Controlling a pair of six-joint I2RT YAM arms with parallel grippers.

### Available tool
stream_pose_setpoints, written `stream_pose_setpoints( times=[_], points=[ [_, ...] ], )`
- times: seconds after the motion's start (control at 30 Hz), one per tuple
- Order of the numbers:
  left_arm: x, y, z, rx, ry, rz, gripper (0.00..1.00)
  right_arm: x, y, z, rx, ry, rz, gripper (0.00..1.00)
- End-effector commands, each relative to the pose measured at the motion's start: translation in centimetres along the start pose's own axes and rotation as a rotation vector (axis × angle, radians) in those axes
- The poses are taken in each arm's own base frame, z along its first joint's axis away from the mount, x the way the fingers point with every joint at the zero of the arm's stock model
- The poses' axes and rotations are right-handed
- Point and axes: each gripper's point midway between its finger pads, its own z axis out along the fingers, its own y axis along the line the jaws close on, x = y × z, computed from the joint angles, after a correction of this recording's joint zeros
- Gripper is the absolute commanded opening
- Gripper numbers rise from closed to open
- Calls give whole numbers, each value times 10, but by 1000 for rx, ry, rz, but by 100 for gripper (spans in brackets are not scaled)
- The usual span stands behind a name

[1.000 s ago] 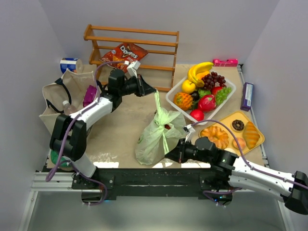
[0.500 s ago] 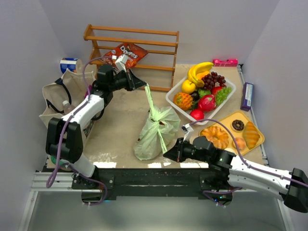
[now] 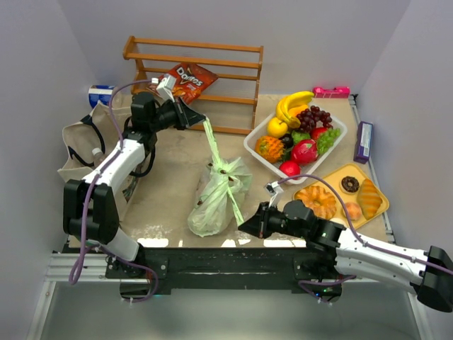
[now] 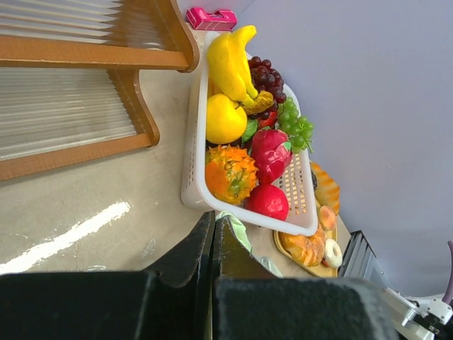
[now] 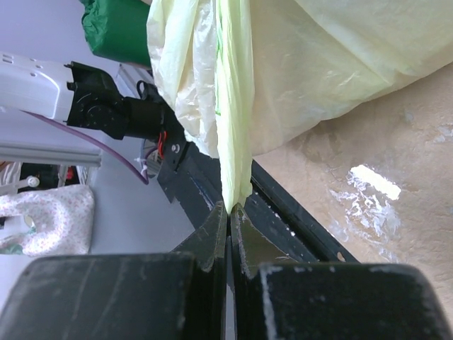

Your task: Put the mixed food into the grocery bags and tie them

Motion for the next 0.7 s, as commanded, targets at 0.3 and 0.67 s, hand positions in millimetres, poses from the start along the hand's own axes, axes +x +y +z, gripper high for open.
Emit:
stream_pose_setpoints(
  times=[0.3, 0.67],
  points=[
    [-98, 29, -21, -150, -334, 222, 0, 74, -16, -22, 18, 317, 38, 0],
    [-94, 41, -17, -202, -313, 244, 0, 77, -14, -21, 9, 328, 48, 0]
  ],
)
